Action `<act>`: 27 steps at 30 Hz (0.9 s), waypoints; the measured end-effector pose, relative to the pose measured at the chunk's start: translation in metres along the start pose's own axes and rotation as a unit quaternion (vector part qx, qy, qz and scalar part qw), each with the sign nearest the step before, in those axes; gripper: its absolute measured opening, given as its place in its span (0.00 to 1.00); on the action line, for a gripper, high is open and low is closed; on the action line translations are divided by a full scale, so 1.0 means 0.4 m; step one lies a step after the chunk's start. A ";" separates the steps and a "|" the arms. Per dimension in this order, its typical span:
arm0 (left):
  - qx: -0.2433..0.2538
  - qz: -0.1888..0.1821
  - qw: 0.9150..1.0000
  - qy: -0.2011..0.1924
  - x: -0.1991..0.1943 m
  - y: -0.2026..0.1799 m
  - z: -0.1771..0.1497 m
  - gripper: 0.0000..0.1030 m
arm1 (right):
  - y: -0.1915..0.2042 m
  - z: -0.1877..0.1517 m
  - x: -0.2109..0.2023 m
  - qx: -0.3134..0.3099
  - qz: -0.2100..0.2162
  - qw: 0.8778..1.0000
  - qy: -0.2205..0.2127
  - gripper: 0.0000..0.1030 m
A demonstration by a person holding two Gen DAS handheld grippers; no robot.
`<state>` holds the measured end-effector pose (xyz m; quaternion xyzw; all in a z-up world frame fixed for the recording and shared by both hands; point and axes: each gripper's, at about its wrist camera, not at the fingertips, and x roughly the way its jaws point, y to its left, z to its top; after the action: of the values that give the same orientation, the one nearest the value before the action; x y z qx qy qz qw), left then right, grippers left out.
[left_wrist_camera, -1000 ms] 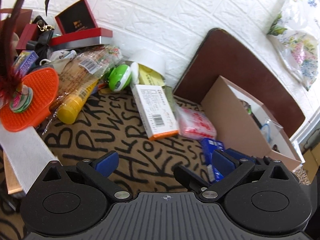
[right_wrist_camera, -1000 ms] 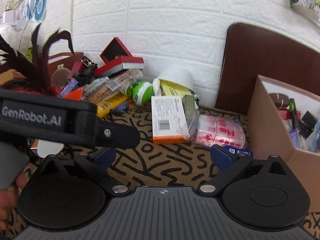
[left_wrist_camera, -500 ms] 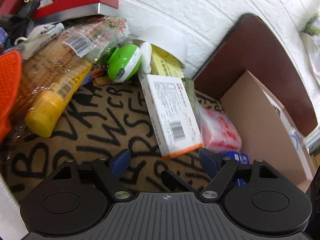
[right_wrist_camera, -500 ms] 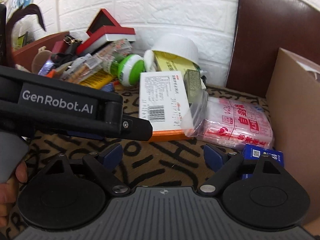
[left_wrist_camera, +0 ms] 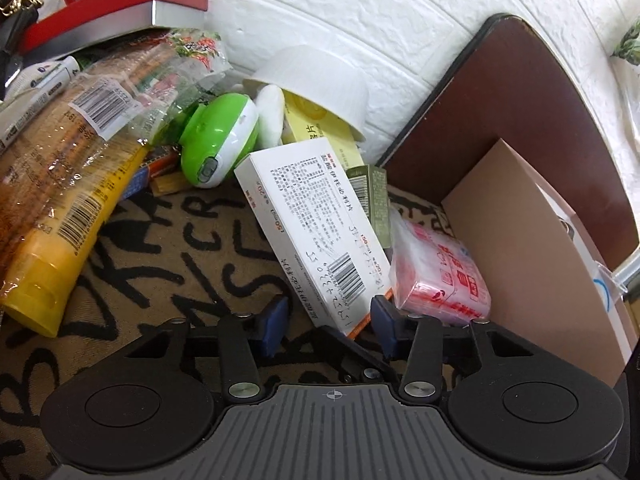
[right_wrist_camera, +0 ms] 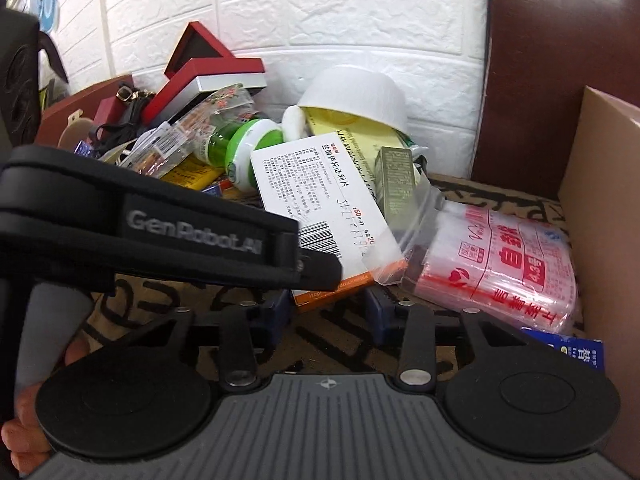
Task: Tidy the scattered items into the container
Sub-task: 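Grasp the white medicine box with the left gripper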
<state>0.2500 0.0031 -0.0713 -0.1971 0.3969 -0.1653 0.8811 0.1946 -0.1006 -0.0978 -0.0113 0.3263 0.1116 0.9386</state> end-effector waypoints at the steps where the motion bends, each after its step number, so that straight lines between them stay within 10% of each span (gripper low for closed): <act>1: -0.007 0.000 1.000 -0.003 -0.003 0.002 0.004 0.59 | 0.001 0.000 -0.003 -0.003 0.000 1.000 -0.001 0.46; 5: -0.030 0.009 0.999 -0.015 -0.013 0.019 0.019 0.63 | 0.002 0.011 -0.015 -0.015 -0.017 1.000 -0.021 0.81; 11: -0.020 0.013 1.000 -0.011 0.005 0.023 0.026 0.64 | -0.016 0.036 0.017 -0.026 -0.027 0.999 -0.028 0.87; 27: 0.039 0.003 0.999 0.016 -0.007 -0.025 -0.015 0.53 | 0.030 0.008 -0.007 -0.092 0.016 0.996 -0.004 0.63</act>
<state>0.2424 -0.0055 -0.0684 -0.1583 0.4048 -0.1813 0.8821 0.1916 -0.0892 -0.0931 -0.0923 0.3110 0.1559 0.9330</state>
